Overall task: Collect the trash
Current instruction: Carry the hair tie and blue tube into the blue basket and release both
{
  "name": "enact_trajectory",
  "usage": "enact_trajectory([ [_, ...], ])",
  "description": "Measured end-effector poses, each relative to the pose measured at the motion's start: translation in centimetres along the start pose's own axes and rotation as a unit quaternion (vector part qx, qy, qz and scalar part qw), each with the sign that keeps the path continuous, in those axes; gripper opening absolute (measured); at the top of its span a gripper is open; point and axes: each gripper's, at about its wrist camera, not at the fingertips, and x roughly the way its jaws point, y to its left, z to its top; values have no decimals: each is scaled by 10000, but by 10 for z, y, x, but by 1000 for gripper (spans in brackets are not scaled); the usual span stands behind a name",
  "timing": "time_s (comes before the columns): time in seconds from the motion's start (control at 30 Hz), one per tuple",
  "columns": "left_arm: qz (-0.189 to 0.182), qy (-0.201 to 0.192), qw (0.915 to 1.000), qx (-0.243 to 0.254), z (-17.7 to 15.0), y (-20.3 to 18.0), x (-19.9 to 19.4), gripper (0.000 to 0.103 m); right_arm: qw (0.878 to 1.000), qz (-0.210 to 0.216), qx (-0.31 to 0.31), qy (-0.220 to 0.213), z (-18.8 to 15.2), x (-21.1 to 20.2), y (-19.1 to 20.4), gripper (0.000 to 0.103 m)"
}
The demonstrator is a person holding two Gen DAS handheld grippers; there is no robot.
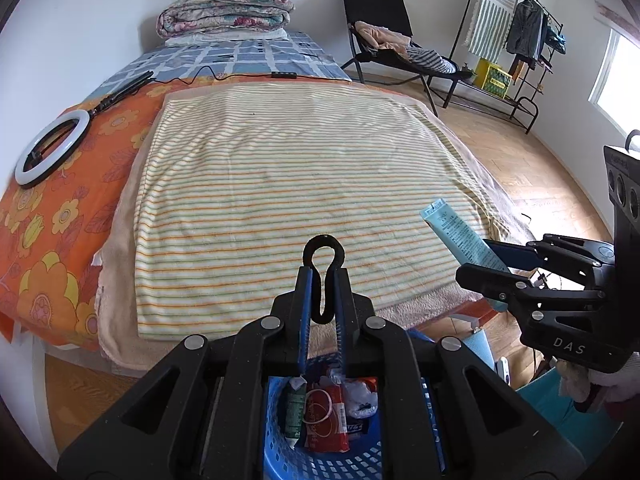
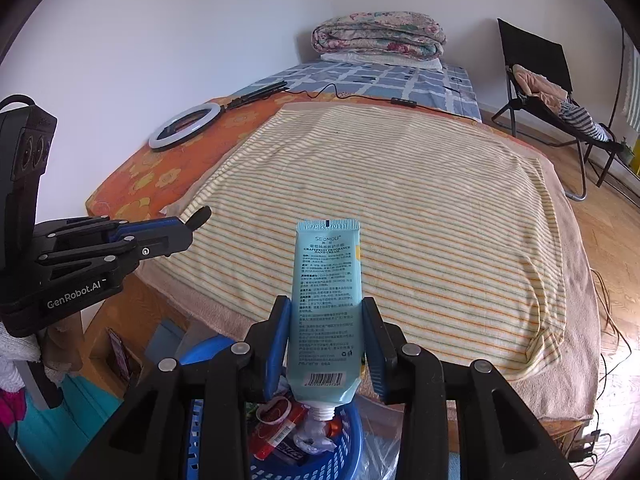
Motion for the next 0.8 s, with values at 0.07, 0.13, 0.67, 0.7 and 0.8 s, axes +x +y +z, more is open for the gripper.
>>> enact_trajectory([
  [0.07, -21, 43, 10000, 38, -12, -6, -1, 9, 10000, 0, 40, 88, -11, 0, -1, 36],
  [0.13, -18, 95, 9999, 106, -25, -13, -2, 9, 9998, 0, 77, 188, -24, 1, -1, 36],
  [0.67, -88, 912, 9957, 153, -97, -21, 35, 9, 9972, 27, 34, 744, -80, 21, 11, 36],
  [0.7, -84, 947, 9953, 158, -100, -21, 37, 9, 9970, 26, 25, 768, -82, 22, 12, 36],
  [0.8, -77, 1067, 9942, 138, -106, -18, 43, 9, 9965, 44, 26, 834, -87, 26, 14, 36],
])
